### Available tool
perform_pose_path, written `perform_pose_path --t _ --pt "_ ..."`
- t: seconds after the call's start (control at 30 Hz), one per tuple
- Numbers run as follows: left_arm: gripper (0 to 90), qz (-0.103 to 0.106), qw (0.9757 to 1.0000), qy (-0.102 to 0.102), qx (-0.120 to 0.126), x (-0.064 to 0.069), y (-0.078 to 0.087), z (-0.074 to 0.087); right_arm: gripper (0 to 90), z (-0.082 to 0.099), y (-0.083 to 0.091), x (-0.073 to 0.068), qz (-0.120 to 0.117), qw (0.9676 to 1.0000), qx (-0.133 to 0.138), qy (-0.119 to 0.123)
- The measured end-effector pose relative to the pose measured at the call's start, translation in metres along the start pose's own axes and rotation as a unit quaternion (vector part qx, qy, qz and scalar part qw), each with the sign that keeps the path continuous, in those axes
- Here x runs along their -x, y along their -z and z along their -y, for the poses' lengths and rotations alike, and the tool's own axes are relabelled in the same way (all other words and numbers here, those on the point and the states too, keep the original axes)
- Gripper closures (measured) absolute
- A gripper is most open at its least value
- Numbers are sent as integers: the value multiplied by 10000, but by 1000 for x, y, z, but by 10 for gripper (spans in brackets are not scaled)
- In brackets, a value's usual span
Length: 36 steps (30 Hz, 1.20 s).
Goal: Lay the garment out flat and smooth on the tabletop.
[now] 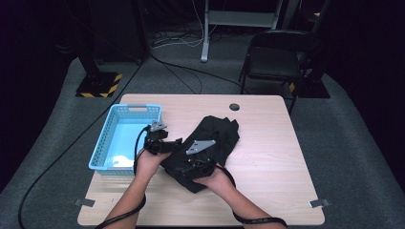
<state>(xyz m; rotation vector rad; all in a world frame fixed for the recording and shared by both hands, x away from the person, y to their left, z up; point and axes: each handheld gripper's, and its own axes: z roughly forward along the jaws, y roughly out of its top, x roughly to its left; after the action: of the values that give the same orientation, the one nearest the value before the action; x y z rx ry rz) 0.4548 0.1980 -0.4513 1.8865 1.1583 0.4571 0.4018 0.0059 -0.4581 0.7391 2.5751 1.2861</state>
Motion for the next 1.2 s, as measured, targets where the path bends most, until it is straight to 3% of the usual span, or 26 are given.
perform_pose_path --t 0.1,0.2,0.3,0.47,0.67,0.77,0.8,0.87,0.93,1.07,1.2 --pt "298 -111 9999 -57 -33 2 -1 0 297 -2 -7 -4 16 9999 -123 113" --pt "301 -213 9997 -105 -68 4 -2 0 370 0 -16 -2 8 9995 -307 70" --pt "300 -246 9996 -119 -99 4 -3 0 544 4 -22 -2 -9 9989 -466 102" --pt "293 -202 9997 -72 -99 3 -2 0 875 7 -20 -1 -46 9988 -464 171" --pt "290 -179 9998 2 -46 2 -2 0 900 5 -4 -2 39 9993 -223 288" --pt "288 -184 9998 51 -30 0 -1 0 900 3 6 2 -7 9998 -109 180" --pt "288 -186 9998 49 -30 0 -1 0 887 2 7 3 -101 9998 -102 116" --pt "288 -201 9998 33 -35 1 -1 0 635 0 4 0 -103 9998 -125 67" --pt "287 -218 9997 44 -46 1 -2 0 443 -3 -4 -7 -146 9997 -205 71" --pt "283 -199 9998 66 -19 1 -1 0 314 -6 -18 -22 -47 9985 -377 403" --pt "280 -184 9998 127 -1 -1 -1 0 212 -6 -32 -28 142 9965 -658 505"
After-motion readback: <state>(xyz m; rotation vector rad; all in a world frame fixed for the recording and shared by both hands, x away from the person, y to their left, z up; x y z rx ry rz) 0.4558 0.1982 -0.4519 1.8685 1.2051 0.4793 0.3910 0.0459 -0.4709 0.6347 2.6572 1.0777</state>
